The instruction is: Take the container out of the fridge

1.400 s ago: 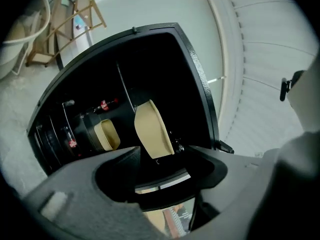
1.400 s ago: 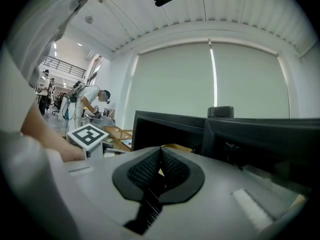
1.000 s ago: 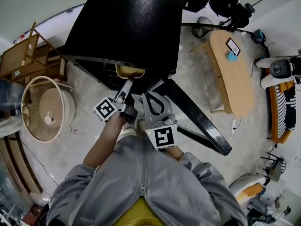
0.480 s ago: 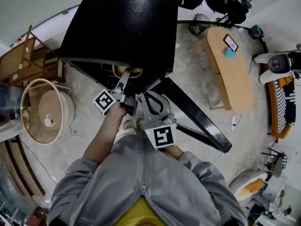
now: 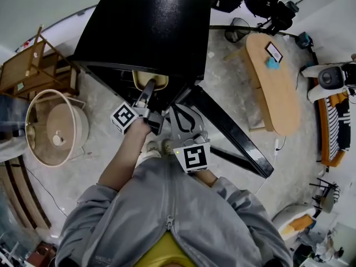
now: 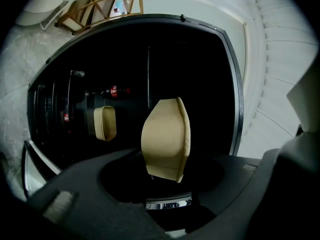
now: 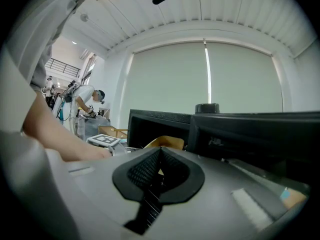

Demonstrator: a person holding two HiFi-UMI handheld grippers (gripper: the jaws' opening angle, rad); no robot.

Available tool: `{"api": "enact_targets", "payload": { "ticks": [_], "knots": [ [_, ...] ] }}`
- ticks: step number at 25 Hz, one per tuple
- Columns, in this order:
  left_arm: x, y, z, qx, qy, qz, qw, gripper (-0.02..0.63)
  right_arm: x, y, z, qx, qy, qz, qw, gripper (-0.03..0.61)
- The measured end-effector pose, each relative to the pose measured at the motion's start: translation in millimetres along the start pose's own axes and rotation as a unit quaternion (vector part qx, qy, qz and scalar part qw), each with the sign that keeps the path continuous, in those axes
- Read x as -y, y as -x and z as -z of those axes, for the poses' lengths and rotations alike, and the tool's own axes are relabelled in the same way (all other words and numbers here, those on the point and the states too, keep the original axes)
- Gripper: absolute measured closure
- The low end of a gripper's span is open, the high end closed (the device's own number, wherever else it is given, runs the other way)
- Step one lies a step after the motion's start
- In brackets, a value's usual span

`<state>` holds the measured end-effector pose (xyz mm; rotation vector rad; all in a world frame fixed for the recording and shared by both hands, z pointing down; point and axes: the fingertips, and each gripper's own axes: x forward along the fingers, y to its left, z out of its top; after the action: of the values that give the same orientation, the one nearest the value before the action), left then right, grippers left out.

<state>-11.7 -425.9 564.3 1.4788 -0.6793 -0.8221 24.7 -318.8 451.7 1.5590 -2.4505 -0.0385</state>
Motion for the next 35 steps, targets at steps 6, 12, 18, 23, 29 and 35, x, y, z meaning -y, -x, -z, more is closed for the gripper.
{"api": "enact_targets", "payload": {
  "ticks": [6, 12, 18, 23, 29, 35],
  "knots": [
    [-0.7, 29.2, 0.1, 0.014, -0.026, -0.036, 0.9989, 0.399, -3.4, 6.2, 6.9, 0.0, -0.003, -0.012, 1.0, 0.578],
    [6.9, 73.0, -1.5, 0.037, -0.039, -0.058, 0.9968, 0.399, -17.0, 8.8, 5.8, 0.003, -0.005, -0.034, 0.999, 0.578],
    [10.9, 119.5, -8.6, 0.059, -0.071, -0.087, 0.9919, 0.399, -34.8, 5.5, 5.7, 0.008, -0.004, -0.066, 0.998, 0.578],
    [25.0, 152.7, -18.1, 0.073, -0.135, -0.107, 0.9824, 0.4, -48.9, 2.6, -0.4, 0.017, -0.003, -0.09, 0.996, 0.578],
    [53.7, 181.5, -24.9, 0.089, -0.202, -0.12, 0.968, 0.4, -63.9, 0.1, -9.0, 0.027, -0.004, -0.108, 0.994, 0.578],
    [82.1, 205.6, -38.1, 0.098, -0.376, -0.176, 0.9043, 0.4, -71.4, 0.0, -19.2, 0.039, -0.005, -0.116, 0.993, 0.578]
  ]
}}
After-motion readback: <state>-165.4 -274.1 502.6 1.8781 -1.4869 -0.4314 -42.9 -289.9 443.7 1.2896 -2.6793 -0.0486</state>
